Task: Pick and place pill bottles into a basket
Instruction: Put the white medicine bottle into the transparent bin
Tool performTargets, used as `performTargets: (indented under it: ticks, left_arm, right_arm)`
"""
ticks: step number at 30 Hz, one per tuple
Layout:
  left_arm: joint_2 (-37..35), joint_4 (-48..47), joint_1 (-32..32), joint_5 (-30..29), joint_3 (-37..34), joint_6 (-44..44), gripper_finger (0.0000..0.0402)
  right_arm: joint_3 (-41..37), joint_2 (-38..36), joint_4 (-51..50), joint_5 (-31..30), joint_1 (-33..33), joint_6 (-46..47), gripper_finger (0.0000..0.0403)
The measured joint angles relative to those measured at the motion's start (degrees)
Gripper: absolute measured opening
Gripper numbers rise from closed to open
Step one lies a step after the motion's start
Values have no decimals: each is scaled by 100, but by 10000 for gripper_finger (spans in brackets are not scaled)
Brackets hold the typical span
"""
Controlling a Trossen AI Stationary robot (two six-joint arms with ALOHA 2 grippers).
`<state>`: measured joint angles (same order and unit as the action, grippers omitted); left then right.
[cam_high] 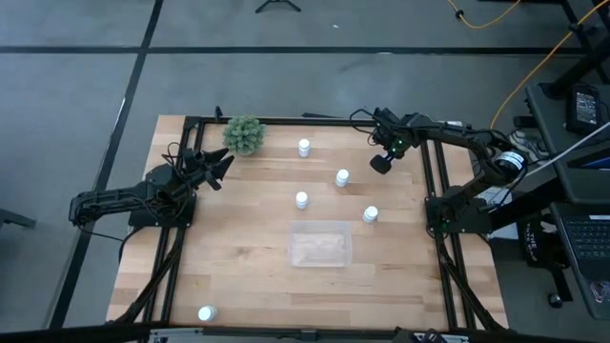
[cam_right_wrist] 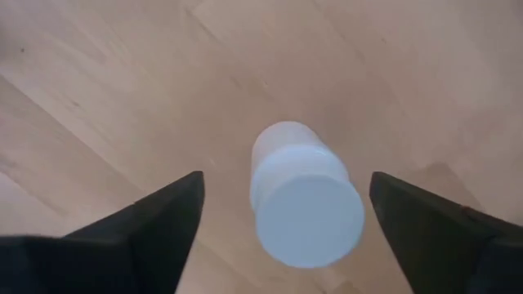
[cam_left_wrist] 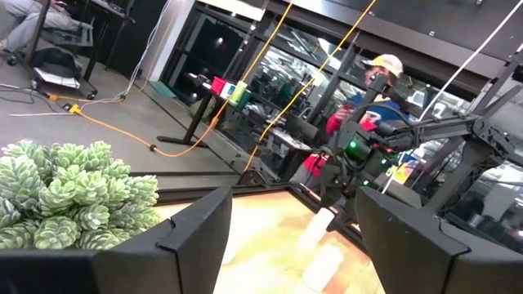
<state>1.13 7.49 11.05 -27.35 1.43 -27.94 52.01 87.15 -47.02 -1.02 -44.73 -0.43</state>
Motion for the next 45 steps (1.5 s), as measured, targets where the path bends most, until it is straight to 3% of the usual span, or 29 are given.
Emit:
performTargets:
  ticks: [11, 16, 22, 31, 40, 45]
  left_arm:
    - [0, -2, 0, 0, 0, 22, 253]
    - [0, 0, 0, 0, 0, 168, 253]
    - [0, -3, 0, 0, 0, 217, 253]
    - [0, -22, 0, 219, 0, 459, 253]
    - [0, -402, -2, 552, 0, 540, 253]
    - [2, -651, -2, 659, 0, 470, 253]
  right_arm:
    - [78, -2, -202, 78, 0, -7, 151]
    - [715, -56, -605, 316, 232, -128, 149]
    - [2348, -196, -1532, 321, 860, -136, 149]
    - [4599, -199, -2595, 156, 2815, 760, 149]
    - [4752, 32, -2563, -276, 5326, 2896, 149]
    - [4721, 598, -2583, -374, 6105, 3166, 149]
